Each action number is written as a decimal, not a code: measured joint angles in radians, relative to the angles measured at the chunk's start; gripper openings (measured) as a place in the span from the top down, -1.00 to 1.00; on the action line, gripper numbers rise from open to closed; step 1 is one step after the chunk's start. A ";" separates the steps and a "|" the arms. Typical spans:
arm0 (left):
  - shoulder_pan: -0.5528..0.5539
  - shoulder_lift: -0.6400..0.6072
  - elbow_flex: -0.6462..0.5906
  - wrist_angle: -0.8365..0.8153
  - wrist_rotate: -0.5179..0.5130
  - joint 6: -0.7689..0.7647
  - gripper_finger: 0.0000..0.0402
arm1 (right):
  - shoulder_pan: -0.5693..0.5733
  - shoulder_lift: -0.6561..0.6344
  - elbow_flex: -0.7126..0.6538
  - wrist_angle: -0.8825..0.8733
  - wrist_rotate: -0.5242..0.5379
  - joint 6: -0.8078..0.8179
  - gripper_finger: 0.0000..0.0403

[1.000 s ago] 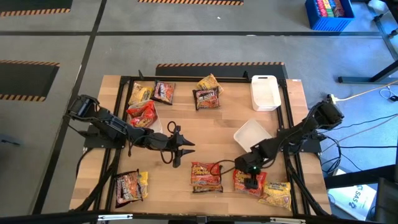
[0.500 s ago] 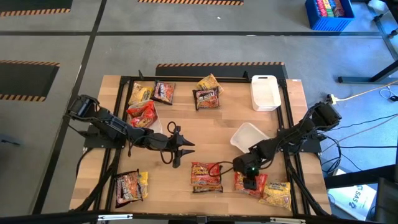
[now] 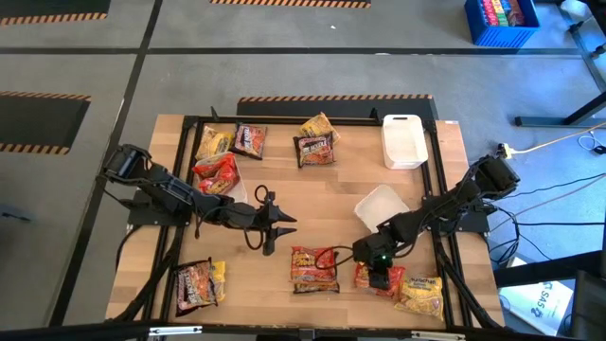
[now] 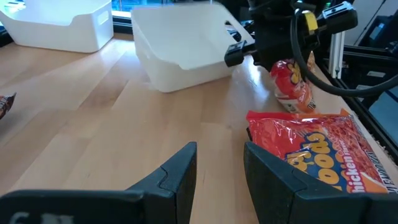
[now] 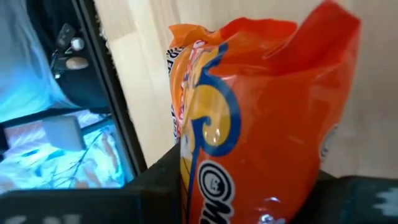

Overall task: Sort Maruchan noodles
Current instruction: Put the right orange noodle into the left white bin

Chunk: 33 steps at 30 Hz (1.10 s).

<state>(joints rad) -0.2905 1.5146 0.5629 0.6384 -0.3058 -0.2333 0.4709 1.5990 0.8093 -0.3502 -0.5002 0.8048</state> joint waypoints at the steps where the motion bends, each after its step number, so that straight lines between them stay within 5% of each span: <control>1: 0.000 0.000 0.000 0.000 0.000 0.000 0.38 | 0.000 0.000 0.019 -0.031 0.003 -0.010 0.39; 9: 0.000 0.000 0.000 0.000 0.000 0.000 0.38 | 0.000 0.000 0.179 -0.280 0.084 -0.155 0.43; 22: -0.001 -0.007 0.000 -0.006 0.000 -0.023 0.38 | -0.110 -0.001 0.379 -0.414 0.277 -0.401 0.44; 33: -0.001 -0.221 0.000 -0.135 0.001 -0.024 0.38 | -0.258 -0.003 0.532 -0.428 0.561 -0.648 0.43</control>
<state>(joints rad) -0.2916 1.2936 0.5625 0.5035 -0.3043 -0.2572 0.2130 1.5963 1.3416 -0.7785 0.0607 0.1569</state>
